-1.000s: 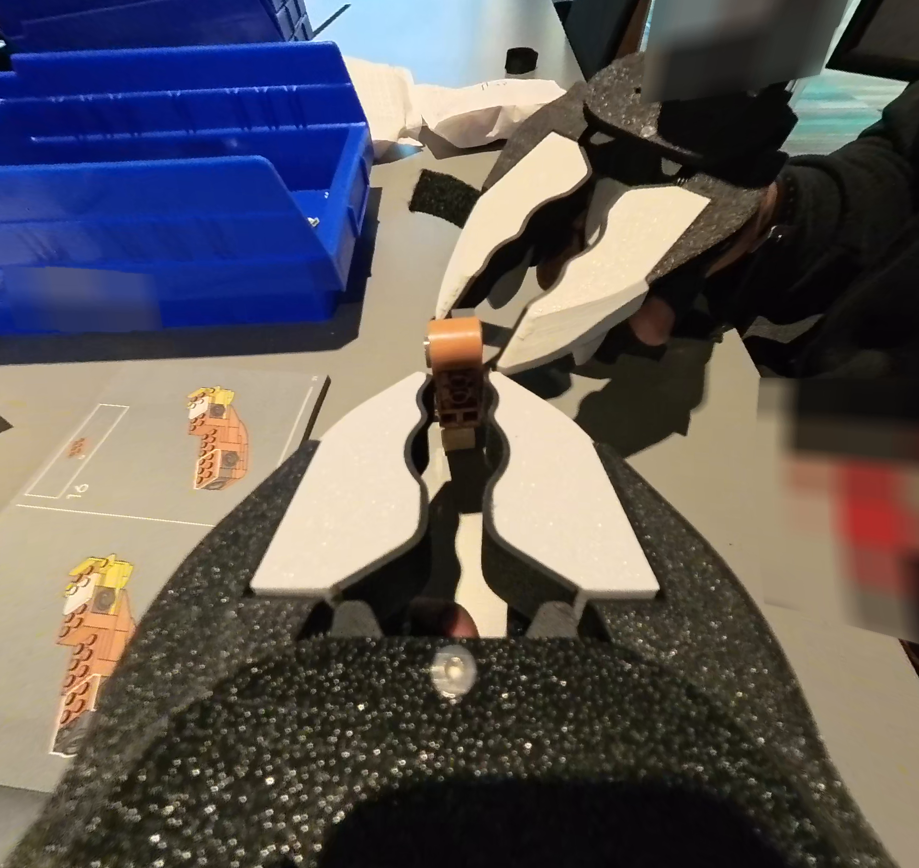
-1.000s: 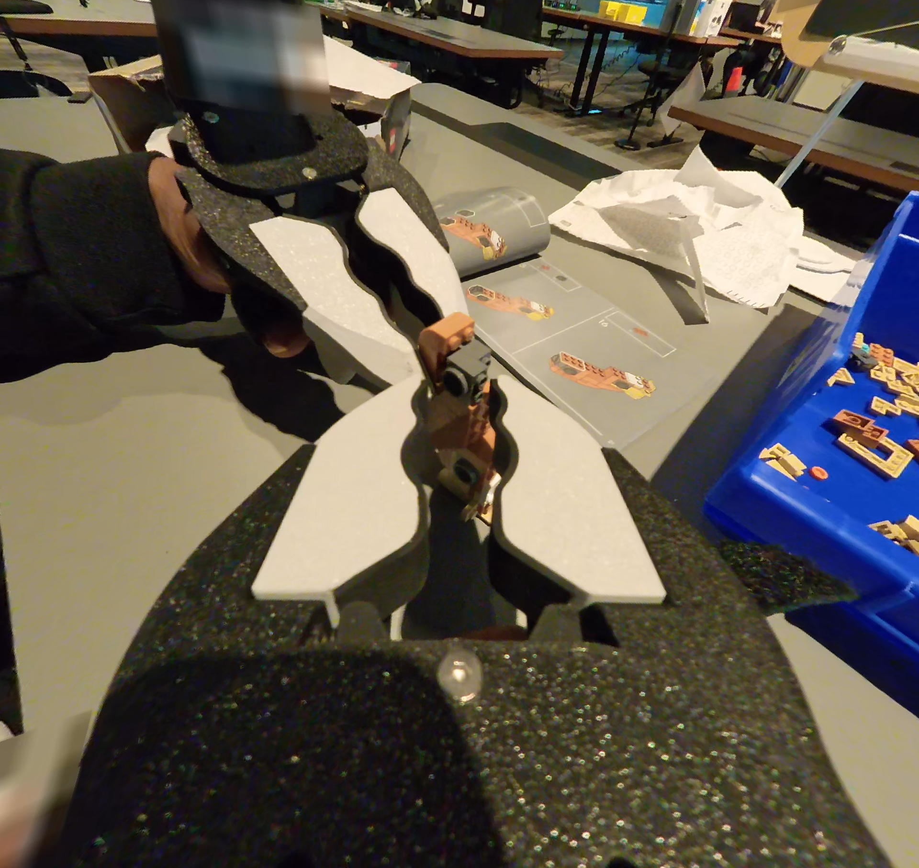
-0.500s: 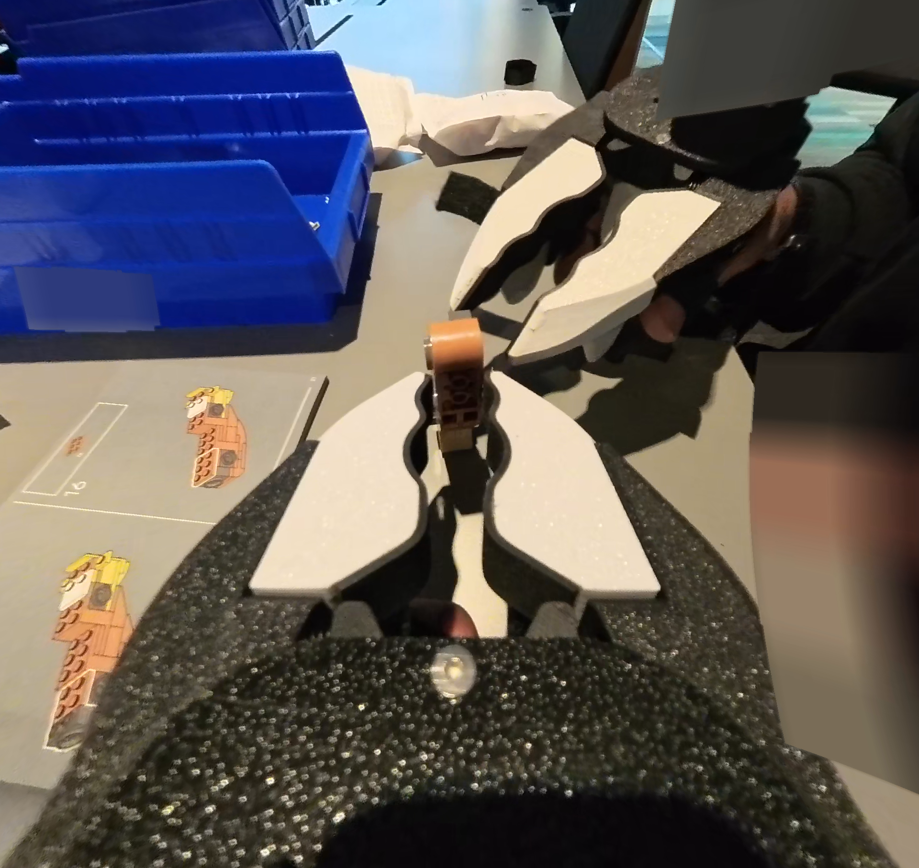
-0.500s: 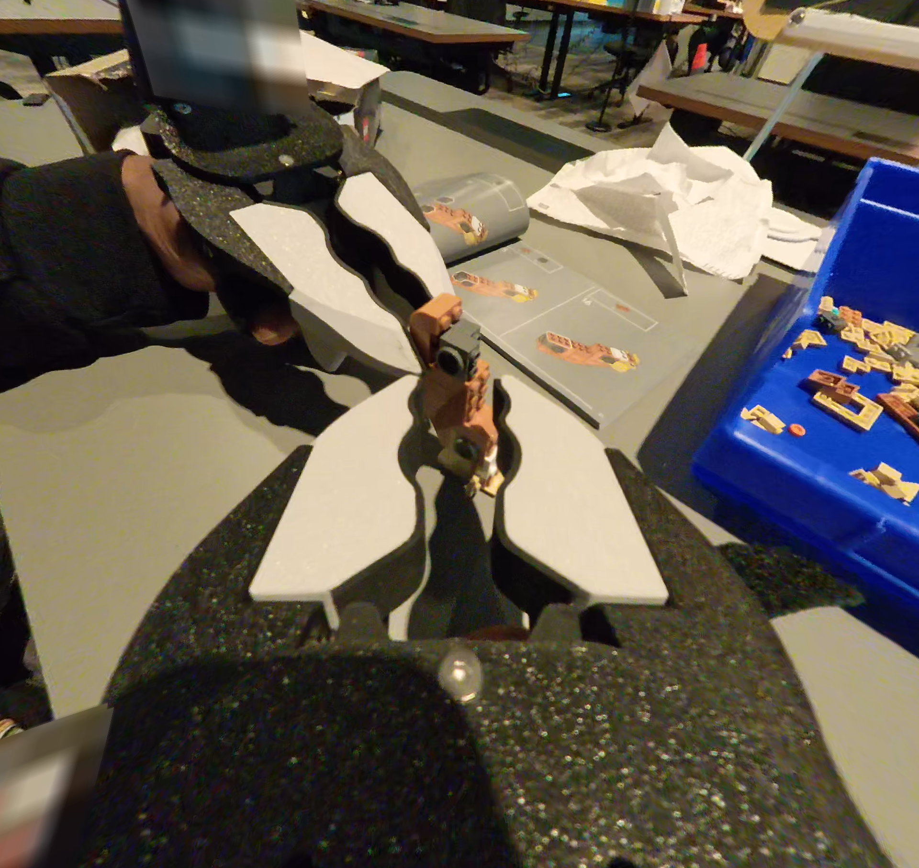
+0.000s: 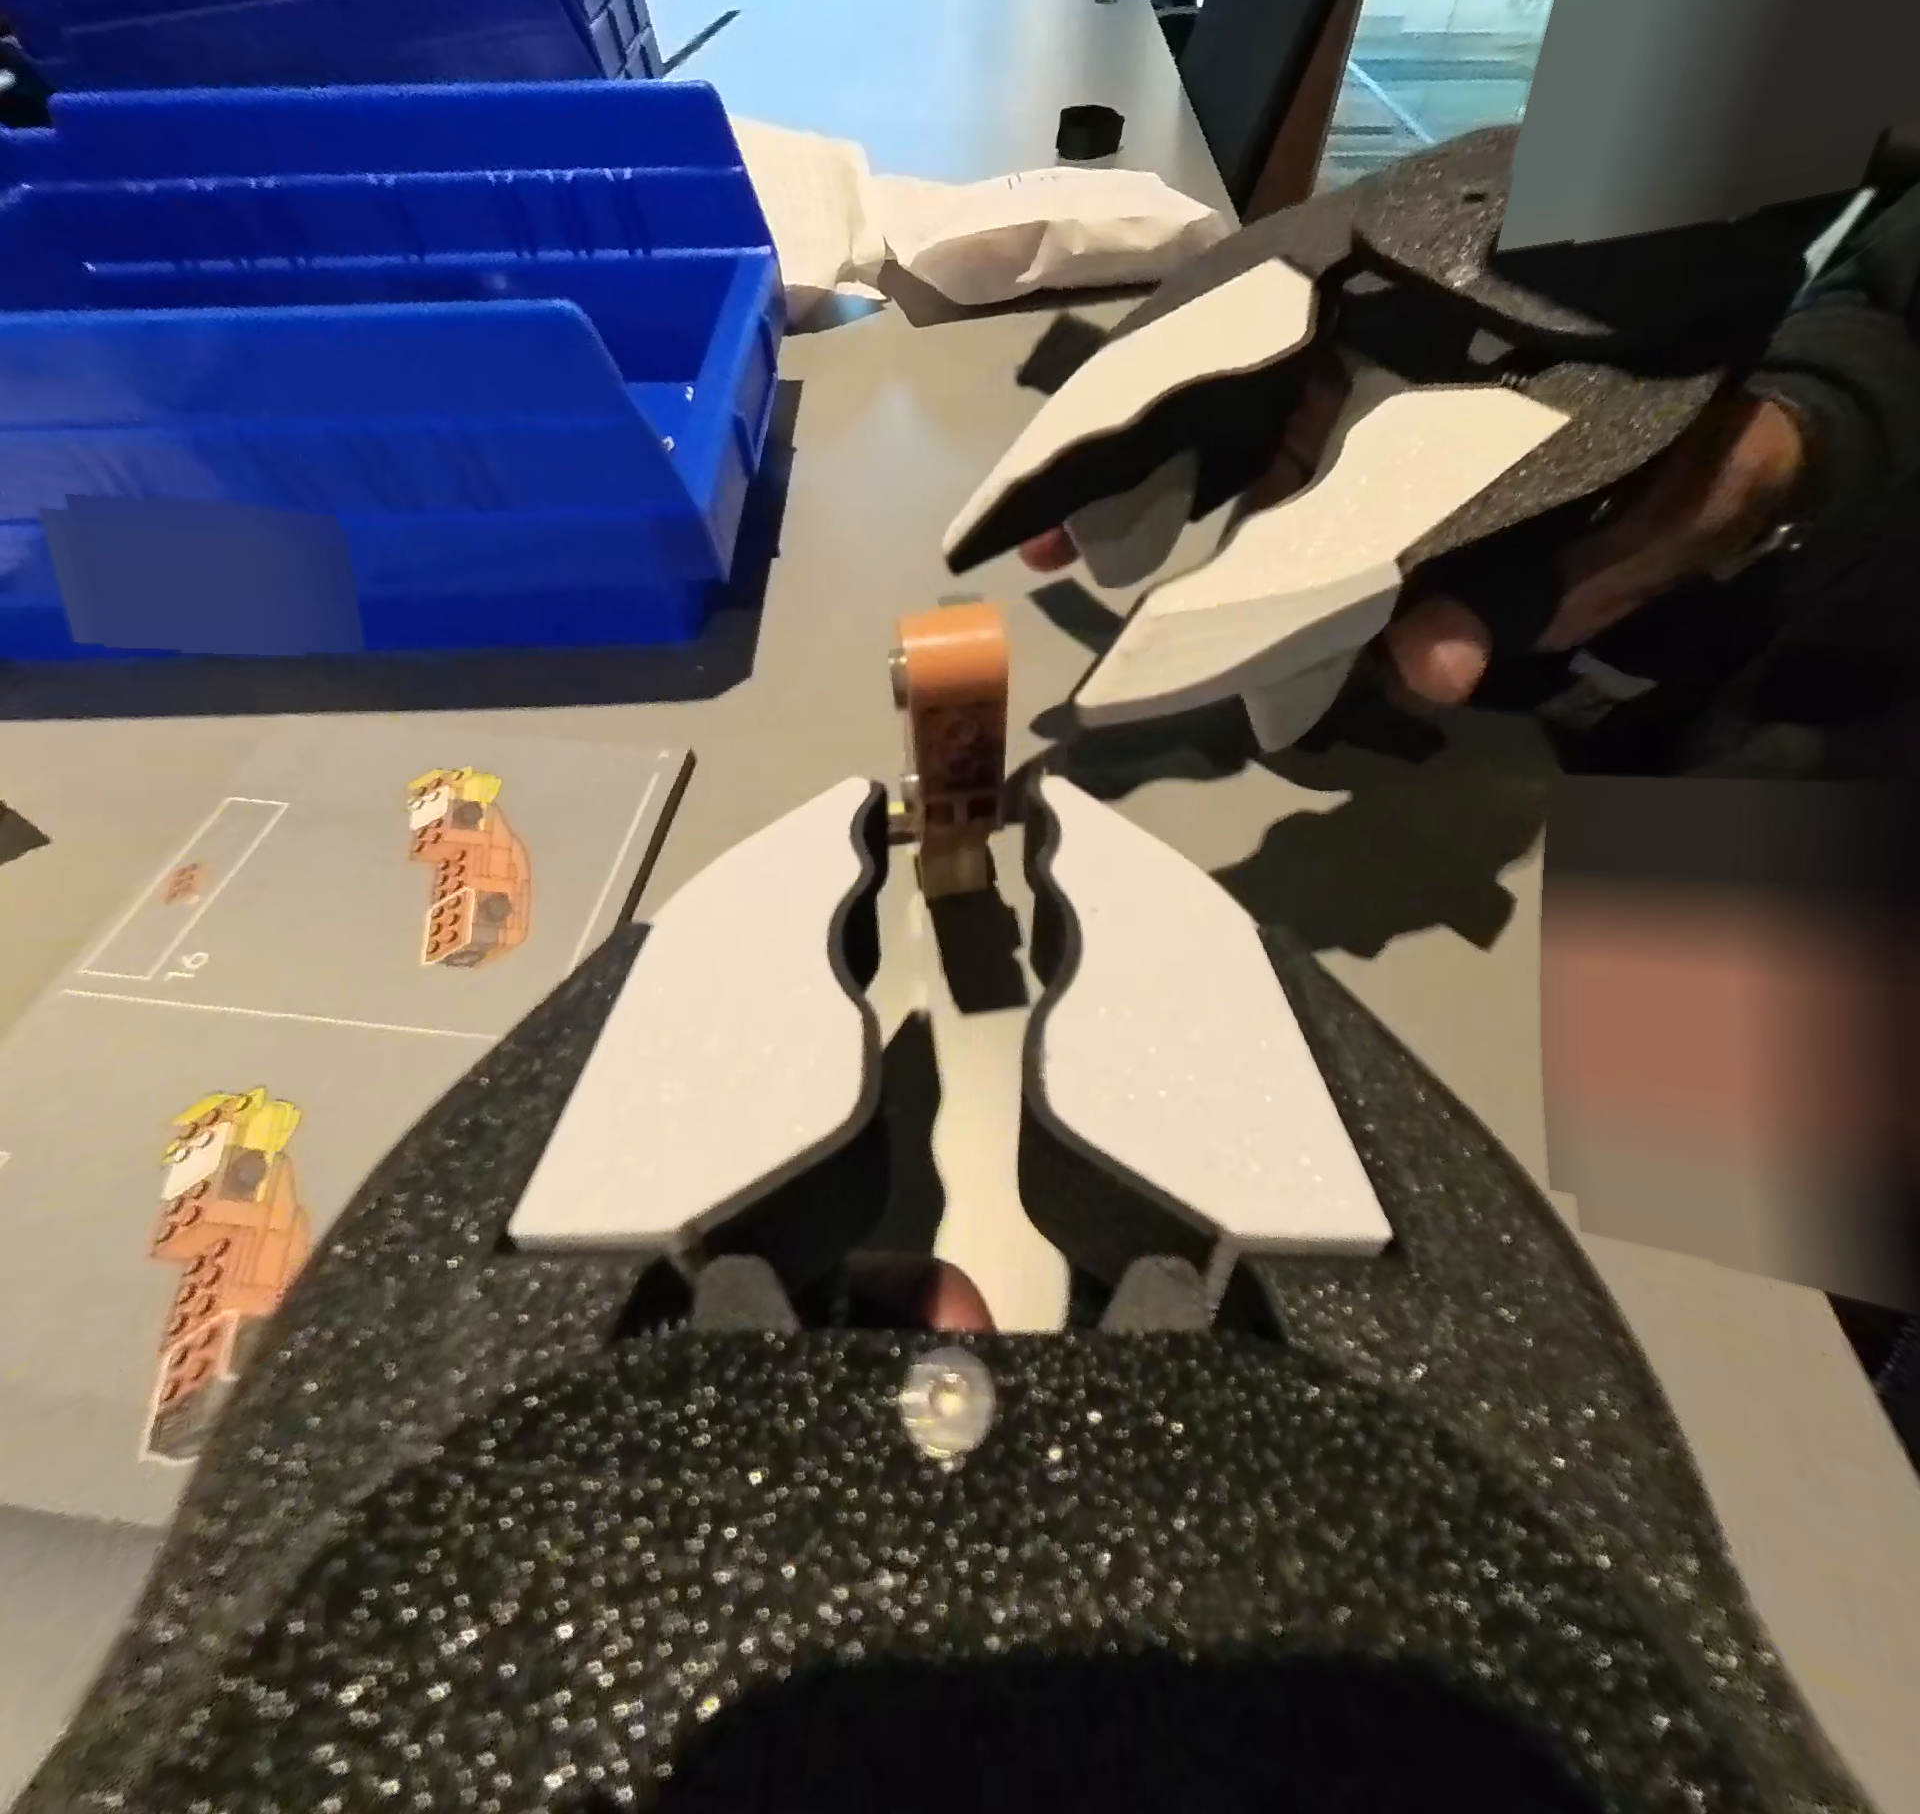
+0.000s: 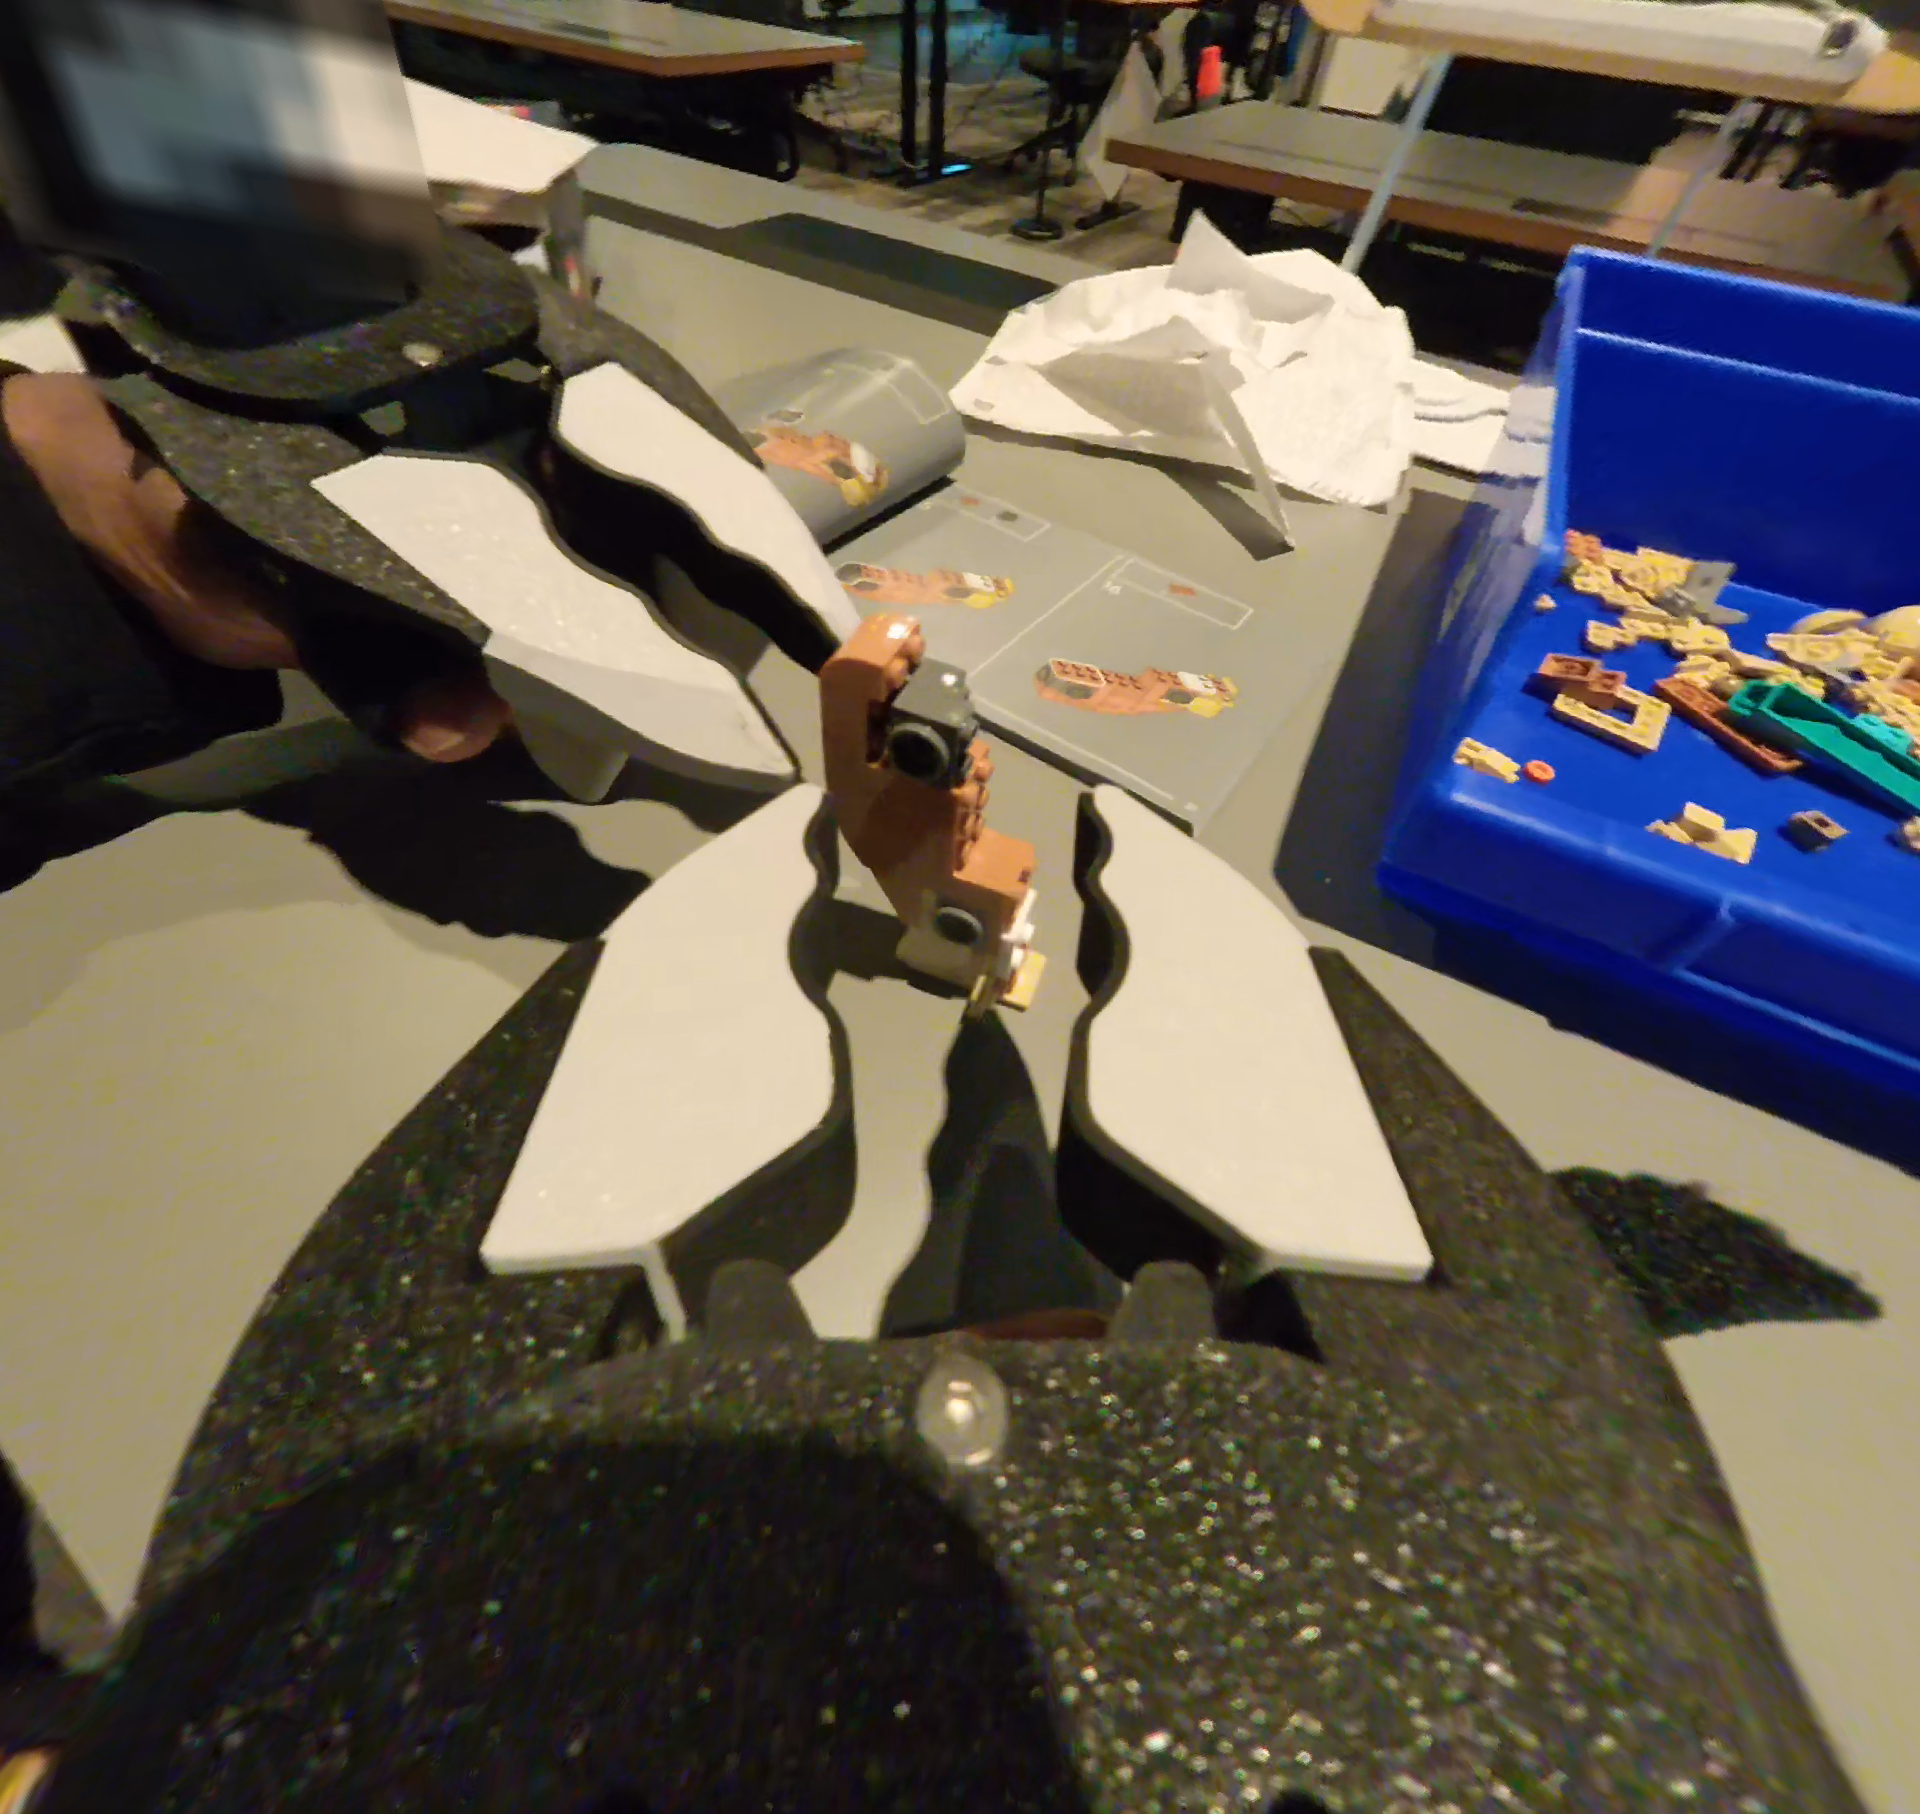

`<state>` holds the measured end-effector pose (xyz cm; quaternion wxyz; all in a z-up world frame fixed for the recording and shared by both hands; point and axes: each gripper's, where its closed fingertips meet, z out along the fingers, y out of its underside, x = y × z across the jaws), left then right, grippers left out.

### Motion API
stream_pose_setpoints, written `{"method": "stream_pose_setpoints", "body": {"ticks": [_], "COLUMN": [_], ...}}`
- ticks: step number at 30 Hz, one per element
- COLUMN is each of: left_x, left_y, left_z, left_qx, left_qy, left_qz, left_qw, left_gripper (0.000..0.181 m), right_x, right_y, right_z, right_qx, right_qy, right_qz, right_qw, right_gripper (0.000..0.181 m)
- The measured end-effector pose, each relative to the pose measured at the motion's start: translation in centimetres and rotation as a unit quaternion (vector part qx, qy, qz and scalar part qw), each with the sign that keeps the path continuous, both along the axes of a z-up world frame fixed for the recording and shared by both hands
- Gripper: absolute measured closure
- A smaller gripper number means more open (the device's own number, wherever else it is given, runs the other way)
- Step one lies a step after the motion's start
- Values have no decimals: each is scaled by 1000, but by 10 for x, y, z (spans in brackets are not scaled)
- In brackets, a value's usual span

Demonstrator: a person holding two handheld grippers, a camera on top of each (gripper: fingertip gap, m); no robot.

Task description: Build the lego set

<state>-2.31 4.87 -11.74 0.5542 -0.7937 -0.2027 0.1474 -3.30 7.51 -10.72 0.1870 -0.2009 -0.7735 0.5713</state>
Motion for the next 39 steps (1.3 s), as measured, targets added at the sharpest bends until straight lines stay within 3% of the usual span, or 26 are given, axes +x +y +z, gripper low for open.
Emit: {"method": "stream_pose_setpoints", "body": {"ticks": [7, 18, 26, 29, 39], "left_x": [-1, -1, -2, -13, -12], "left_y": [-17, -29, -28, -23, -12], "left_z": [-2, 14, 13, 5, 2], "left_qx": [-15, 40, 39, 9, -7], "left_qy": [19, 31, 26, 21, 31], "left_qz": [5, 18, 31, 43, 9], "left_qw": [1000, 999, 998, 999, 999], "left_gripper": [156, 156, 157, 157, 163], "right_x": [5, -5, -7, -7, -9], "right_y": [-7, -22, -27, -29, -30], "right_z": [8, 9, 2, 1, 1], "right_qx": [-47, -45, -10, -9, -12], "right_qy": [-18, -2, -3, -5, -12], "right_qz": [-67, -140, -146, -135, -104], "right_qw": [996, 989, 989, 991, 994], "right_gripper": [124, 126, 130, 153, 154]}}
